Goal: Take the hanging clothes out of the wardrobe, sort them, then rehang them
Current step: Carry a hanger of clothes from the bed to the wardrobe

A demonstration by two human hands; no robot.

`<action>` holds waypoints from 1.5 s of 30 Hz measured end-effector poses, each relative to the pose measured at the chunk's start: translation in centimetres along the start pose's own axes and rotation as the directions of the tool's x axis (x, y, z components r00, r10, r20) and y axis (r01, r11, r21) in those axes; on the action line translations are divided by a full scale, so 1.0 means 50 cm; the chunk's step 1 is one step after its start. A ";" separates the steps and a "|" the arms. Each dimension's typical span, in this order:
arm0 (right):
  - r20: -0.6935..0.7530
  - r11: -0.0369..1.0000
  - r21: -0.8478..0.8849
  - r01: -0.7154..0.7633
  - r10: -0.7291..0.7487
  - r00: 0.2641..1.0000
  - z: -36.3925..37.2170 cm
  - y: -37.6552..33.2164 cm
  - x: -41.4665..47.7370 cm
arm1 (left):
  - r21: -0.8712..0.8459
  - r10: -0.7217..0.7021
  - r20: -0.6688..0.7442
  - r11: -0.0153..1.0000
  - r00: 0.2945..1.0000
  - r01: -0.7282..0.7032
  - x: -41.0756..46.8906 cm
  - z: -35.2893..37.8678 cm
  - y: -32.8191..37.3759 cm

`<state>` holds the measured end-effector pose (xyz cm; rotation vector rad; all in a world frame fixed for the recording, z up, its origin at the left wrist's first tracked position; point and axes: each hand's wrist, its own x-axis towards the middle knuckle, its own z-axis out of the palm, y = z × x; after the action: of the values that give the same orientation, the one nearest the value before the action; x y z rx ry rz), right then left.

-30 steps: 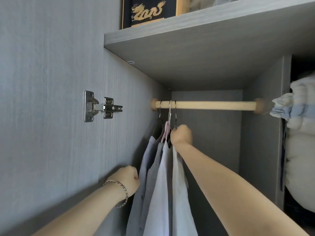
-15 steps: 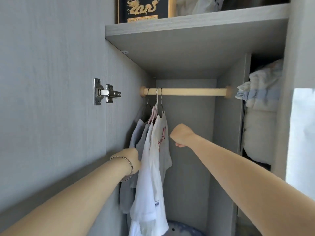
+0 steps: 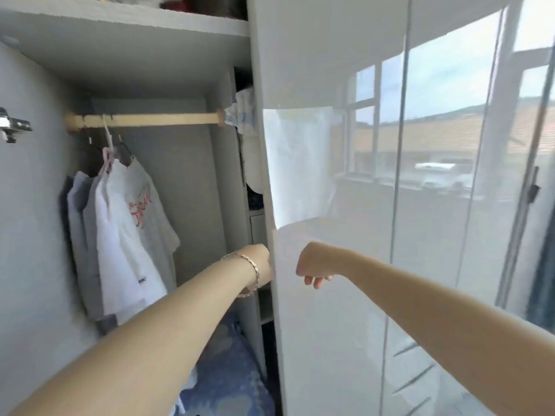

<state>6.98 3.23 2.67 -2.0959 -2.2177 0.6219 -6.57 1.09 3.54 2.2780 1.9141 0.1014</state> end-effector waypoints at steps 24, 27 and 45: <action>0.188 0.002 0.491 -0.871 0.976 0.109 0.716 0.815 -1.377 | -0.177 0.883 0.467 0.152 0.053 -0.972 -0.827 0.793 1.045; 0.297 -0.235 0.515 -0.825 0.951 -0.085 0.805 0.806 -1.492 | -0.214 0.873 0.474 -0.012 -0.114 -0.977 -0.944 0.843 1.110; 0.585 -0.786 0.531 -0.317 0.611 -0.533 1.338 0.966 -1.918 | -0.335 0.691 0.597 -0.247 -0.408 -0.909 -1.460 1.287 1.367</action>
<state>42.73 -106.29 -49.61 -2.2615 1.2792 0.6239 57.07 -87.20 -44.34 2.7037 -0.8221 -0.8163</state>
